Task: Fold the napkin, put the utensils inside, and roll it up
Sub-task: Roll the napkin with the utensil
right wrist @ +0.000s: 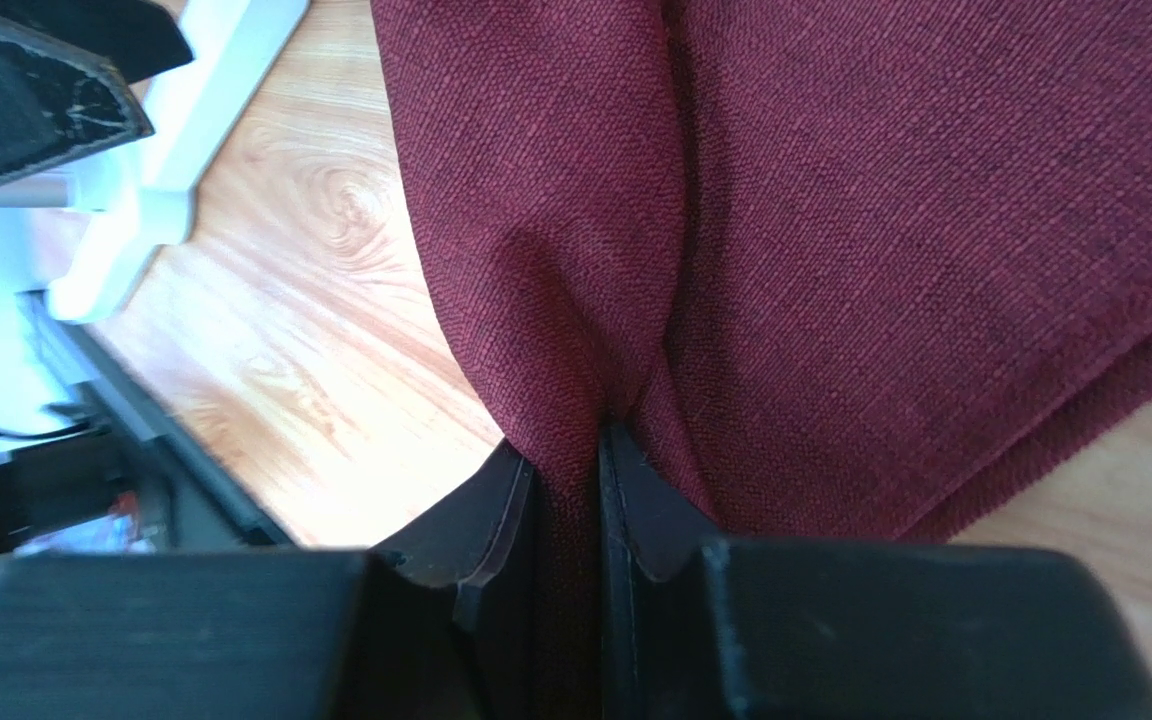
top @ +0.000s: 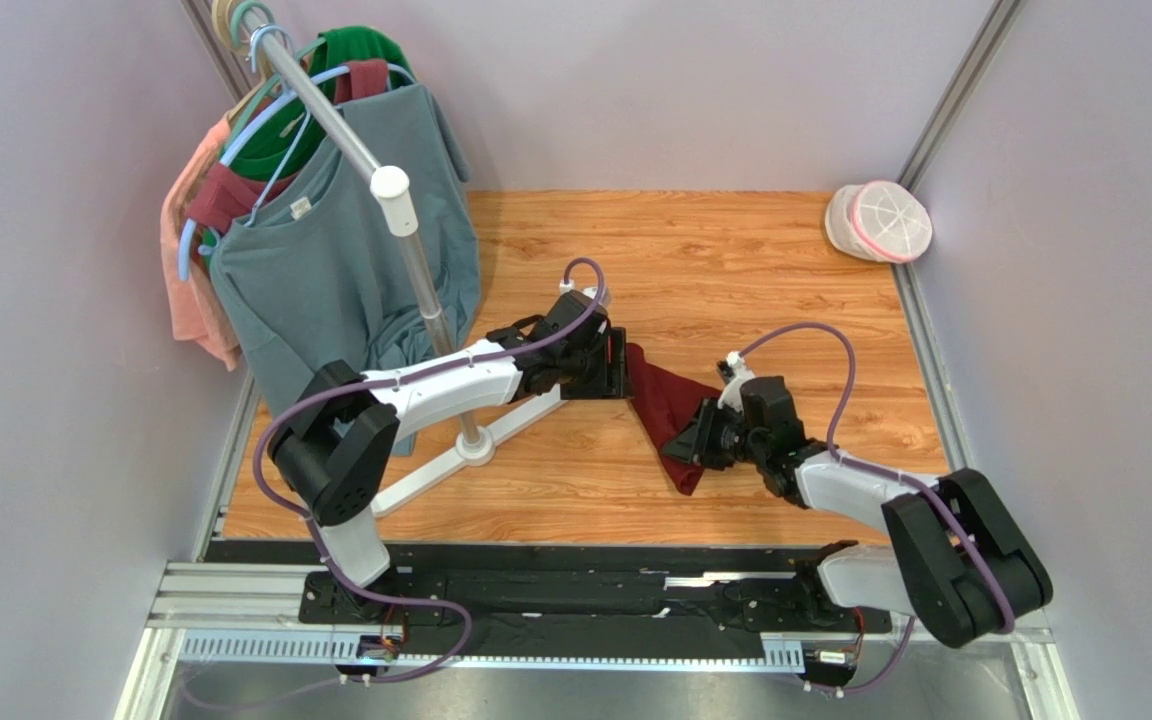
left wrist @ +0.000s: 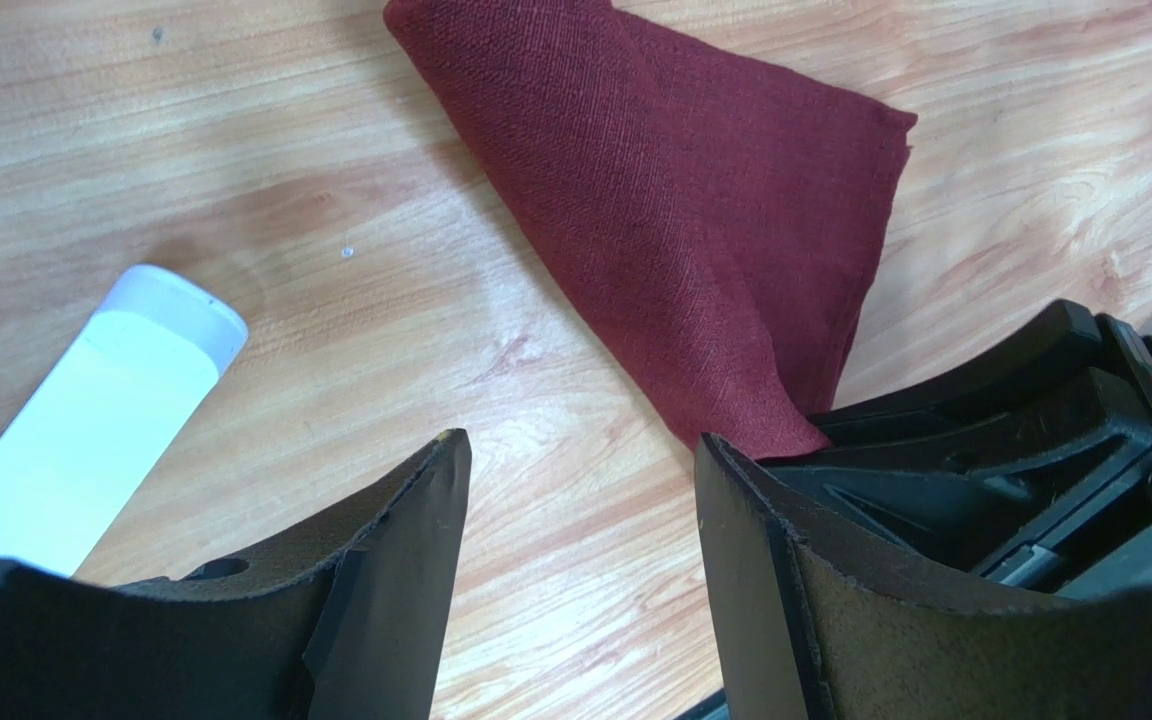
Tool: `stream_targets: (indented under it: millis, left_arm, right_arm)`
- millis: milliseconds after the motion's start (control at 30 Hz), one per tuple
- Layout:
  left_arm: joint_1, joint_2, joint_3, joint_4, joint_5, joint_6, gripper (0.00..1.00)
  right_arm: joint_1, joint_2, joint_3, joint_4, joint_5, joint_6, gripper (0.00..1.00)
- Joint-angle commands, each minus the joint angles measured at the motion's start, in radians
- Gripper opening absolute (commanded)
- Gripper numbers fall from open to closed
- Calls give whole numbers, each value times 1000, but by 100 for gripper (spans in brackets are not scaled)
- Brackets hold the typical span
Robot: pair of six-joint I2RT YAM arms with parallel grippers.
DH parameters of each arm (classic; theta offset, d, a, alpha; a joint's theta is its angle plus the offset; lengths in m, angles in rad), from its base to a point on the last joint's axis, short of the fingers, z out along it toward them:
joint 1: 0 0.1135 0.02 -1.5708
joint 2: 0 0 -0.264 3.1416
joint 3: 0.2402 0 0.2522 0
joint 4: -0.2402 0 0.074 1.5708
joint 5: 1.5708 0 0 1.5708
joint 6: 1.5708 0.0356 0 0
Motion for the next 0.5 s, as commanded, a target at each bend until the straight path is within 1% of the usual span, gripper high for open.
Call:
stream_targets:
  millis: [0, 233, 467]
  left_arm:
    - [2, 42, 22, 67, 9, 18, 66]
    - [2, 137, 79, 119, -3, 9, 66]
    - [5, 205, 140, 153, 0, 4, 66]
  right_arm:
    - [-73, 76, -15, 66, -179, 13, 15]
    - [-164, 156, -17, 104, -262, 24, 14]
    - [-211, 228, 5, 113, -322, 21, 14]
